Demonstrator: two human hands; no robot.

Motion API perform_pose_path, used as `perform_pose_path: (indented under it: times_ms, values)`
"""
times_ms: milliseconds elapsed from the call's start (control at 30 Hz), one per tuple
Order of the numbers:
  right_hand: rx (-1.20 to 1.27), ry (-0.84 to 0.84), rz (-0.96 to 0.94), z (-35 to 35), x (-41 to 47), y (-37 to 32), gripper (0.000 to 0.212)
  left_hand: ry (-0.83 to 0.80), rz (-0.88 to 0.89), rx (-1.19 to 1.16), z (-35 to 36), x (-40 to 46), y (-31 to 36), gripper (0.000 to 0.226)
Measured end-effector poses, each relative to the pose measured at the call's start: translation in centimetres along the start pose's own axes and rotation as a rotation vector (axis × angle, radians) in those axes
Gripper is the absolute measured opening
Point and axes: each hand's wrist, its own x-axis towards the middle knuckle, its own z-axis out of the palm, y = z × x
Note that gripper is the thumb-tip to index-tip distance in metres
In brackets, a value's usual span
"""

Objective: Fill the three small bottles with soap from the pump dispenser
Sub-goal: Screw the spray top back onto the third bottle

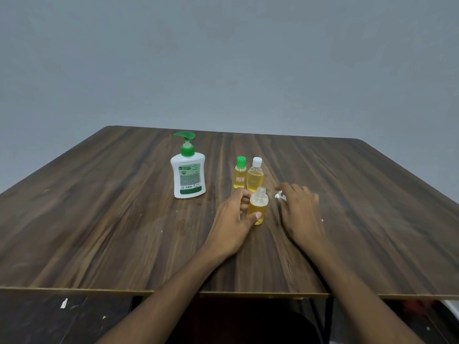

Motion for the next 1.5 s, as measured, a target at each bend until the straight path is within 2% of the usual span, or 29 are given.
perform_pose_path:
  times_ms: [100,200,367,500,700,833,1167,1400,1500]
  values:
    - [0.174,0.122,0.064,-1.7,-0.1,-0.3,0.028,-0.020,-0.001,0.027,0.0,0.0,-0.1,0.034]
    - [0.523,0.207,0.170,-5.4,0.9,-1.4,0.027,-0.039,0.008,0.039,0.1,0.0,-0.3,0.034]
    - [0.776,0.215,0.015,-12.3,2.2,-4.9,0.029,-0.053,0.001,0.035,0.2,0.1,-0.6,0.033]
    - [0.766,0.132,-0.070,-13.6,2.5,-6.9,0.029,-0.052,-0.003,0.035,0.1,0.1,-0.6,0.033]
    - [0.828,0.130,-0.055,-12.6,2.7,-7.3,0.028,-0.048,0.001,0.034,0.1,0.1,-0.8,0.034]
    - [0.786,0.101,-0.053,-11.8,2.6,-7.2,0.027,-0.049,0.002,0.032,0.3,0.1,-0.9,0.034]
    - [0.818,0.197,-0.055,-13.1,3.3,-6.6,0.024,-0.053,-0.002,0.031,0.1,0.0,-0.9,0.032]
    - [0.796,0.129,-0.055,-11.2,2.4,-6.2,0.026,-0.056,0.002,0.017,0.1,0.1,-0.9,0.032]
    - [0.681,0.052,-0.107,-10.4,1.9,-6.6,0.034,-0.055,0.008,0.012,0.2,0.2,-0.9,0.032]
